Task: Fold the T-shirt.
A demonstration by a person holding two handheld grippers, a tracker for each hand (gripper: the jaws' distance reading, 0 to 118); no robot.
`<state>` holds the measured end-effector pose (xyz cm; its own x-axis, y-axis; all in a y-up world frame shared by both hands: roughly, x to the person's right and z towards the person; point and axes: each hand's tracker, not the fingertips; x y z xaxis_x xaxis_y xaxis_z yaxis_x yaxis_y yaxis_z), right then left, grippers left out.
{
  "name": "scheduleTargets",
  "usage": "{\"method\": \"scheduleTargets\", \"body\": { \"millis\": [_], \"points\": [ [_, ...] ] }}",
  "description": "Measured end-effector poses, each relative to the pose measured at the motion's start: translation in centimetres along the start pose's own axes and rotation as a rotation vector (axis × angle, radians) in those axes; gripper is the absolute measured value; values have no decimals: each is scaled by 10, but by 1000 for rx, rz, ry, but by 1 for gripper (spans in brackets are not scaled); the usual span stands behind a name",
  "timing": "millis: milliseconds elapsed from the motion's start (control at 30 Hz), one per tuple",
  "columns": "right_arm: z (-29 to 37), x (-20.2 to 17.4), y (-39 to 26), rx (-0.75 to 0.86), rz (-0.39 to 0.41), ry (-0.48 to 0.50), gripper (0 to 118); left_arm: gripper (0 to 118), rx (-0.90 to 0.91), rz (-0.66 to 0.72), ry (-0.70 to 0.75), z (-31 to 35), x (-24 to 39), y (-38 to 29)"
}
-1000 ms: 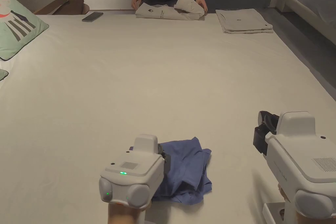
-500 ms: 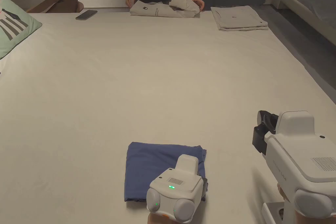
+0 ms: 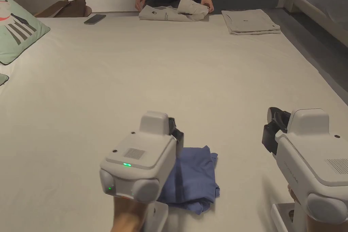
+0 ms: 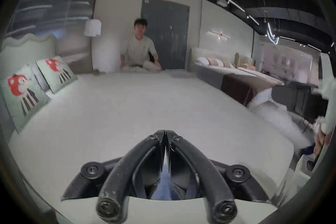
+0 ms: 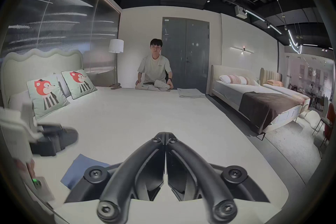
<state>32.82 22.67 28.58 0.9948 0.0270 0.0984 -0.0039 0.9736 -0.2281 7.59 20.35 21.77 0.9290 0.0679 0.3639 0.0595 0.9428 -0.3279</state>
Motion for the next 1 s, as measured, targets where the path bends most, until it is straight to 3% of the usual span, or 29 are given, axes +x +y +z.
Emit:
{"method": "scheduleTargets", "body": {
  "millis": [200, 433, 1000],
  "points": [
    [2, -17, 11, 37, 16, 17, 0, 0, 96, -61, 151, 23, -52, 23],
    [2, -36, 20, 67, 27, 42, 0, 0, 151, -15, 291, 46, -111, 22],
    [-7, -58, 14, 65, 37, 56, 0, 0, 136, 16, 304, 52, -124, 16]
  ]
}}
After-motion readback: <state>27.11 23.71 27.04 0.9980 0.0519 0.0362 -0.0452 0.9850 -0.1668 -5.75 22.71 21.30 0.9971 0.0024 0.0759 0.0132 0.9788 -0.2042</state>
